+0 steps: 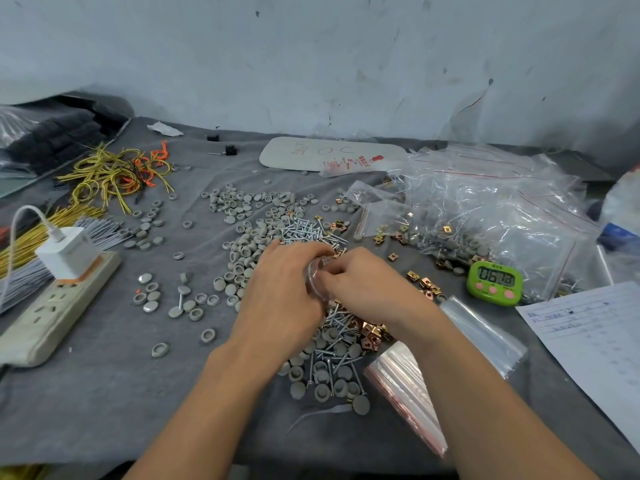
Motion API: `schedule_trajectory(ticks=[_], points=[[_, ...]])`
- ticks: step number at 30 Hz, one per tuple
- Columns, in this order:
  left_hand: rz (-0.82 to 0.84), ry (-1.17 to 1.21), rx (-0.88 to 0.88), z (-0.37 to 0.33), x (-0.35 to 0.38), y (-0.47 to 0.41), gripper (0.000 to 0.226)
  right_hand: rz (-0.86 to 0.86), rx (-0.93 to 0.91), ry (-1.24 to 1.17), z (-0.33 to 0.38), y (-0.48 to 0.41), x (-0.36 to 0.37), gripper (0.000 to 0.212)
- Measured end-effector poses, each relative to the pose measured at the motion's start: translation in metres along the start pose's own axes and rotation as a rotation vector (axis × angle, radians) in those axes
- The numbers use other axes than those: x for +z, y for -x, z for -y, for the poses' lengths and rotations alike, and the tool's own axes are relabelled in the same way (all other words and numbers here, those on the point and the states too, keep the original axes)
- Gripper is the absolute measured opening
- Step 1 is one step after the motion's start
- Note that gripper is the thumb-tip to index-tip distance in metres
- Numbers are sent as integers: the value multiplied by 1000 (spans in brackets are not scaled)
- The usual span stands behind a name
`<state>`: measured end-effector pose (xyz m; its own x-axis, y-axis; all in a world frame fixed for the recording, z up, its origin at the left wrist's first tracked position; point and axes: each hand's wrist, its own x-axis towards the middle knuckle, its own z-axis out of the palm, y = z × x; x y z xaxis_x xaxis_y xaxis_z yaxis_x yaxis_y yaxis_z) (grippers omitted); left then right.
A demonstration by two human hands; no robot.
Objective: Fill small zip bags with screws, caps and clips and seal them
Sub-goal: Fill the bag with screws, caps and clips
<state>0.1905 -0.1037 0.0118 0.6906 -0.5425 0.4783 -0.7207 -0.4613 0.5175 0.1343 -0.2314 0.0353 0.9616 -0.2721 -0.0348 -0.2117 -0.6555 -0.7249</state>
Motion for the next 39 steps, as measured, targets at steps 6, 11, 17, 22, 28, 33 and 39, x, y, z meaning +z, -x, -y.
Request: schedule_trajectory(ticks=[6,11,17,22,28,33,39], points=[[-69,62,-181,7,-12,0,52,-306,88,-276,-10,0,-11,19],[-263,289,-294,13,-31,-3,60,-177,223,379,-25,-4,-3,32],[-431,228,-228,20,-35,-2,73,-101,239,504,-26,-7,3,31],[-311,-108,-60,25,-22,-5,86,-165,238,502,-25,-6,2,21],[-37,-150,-131,31,-7,-6,75,-85,273,506,-28,-8,1,10],[-26,-145,-148,34,-5,-6,78,-51,256,560,-24,-7,1,9],[-12,-133,-146,32,-7,-4,74,-297,218,388,-17,-3,2,21]])
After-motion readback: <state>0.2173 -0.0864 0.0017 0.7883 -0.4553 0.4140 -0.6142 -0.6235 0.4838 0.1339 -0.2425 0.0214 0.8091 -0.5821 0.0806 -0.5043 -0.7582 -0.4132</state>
